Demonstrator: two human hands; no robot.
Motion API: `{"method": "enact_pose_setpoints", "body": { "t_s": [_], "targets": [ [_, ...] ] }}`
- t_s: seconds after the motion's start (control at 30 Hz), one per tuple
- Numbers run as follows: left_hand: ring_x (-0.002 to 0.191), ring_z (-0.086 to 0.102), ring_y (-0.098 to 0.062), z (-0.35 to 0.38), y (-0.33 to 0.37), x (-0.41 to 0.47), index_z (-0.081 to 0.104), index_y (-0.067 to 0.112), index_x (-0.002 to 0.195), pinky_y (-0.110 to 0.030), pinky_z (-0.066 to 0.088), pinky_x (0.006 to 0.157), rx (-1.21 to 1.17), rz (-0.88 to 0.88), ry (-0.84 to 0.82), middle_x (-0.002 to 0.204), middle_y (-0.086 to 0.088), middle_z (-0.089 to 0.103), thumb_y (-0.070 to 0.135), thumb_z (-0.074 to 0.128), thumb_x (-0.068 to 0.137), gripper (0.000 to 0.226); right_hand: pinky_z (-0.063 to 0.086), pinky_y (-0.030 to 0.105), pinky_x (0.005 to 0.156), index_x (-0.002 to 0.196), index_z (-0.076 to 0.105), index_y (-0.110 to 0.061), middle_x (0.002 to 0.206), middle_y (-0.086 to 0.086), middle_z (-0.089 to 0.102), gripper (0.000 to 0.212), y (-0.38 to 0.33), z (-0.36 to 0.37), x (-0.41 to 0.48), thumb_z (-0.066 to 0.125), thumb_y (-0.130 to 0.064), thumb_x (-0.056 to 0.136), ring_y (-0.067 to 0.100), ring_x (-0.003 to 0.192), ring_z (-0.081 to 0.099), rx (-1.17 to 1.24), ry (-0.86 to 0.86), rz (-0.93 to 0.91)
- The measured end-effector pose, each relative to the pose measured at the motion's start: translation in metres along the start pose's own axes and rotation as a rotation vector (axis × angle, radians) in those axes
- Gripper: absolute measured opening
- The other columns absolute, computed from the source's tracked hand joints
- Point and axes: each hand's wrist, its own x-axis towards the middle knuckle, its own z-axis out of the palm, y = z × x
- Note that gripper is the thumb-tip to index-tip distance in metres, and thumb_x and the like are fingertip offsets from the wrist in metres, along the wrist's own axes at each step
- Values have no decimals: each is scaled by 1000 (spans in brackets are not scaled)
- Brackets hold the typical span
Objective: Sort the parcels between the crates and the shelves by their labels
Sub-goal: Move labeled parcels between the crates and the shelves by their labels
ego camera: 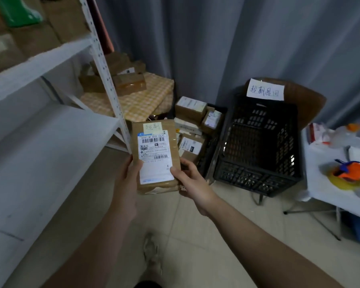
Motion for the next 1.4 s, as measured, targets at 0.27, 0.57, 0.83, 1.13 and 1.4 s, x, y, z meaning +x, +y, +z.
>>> {"method": "enact_pose_setpoints", "body": {
  "t_s": [0.27,0.57,0.83,1.13,1.4],
  "targets": [
    [85,64,9,16,0,146,59,36,119,-9,48,66,269,-31,-69,102,18,66,41,42,99,26,53,33,87,144,29,-34,127,-2,61,82,-23,-15,128,69,-59,76,15,105,64,39,76,76],
    [91,59,11,33,-12,307,44,56,111,-8,47,65,599,-12,-360,99,34,59,29,63,90,40,52,13,70,147,30,-22,116,-13,59,58,-34,-32,264,56,-30,96,2,97,61,117,185,182],
    [110,57,-12,65,-87,420,40,21,133,-26,48,86,697,12,-397,118,12,58,16,56,94,42,57,25,64,136,40,-20,109,2,63,46,3,-73,389,58,-13,94,16,89,65,69,297,295],
    [126,46,-21,99,-159,512,16,12,151,-35,44,100,873,6,-456,143,-6,43,15,70,85,85,54,45,90,141,36,-14,128,4,58,56,54,-121,505,60,-10,91,24,112,59,-176,293,300],
    [137,26,-33,91,-201,532,35,25,146,-49,27,106,1758,327,-556,155,-10,23,44,53,93,59,53,48,90,149,27,-21,127,13,57,65,86,-138,546,58,-10,93,30,111,58,-375,193,221]
  ]
}}
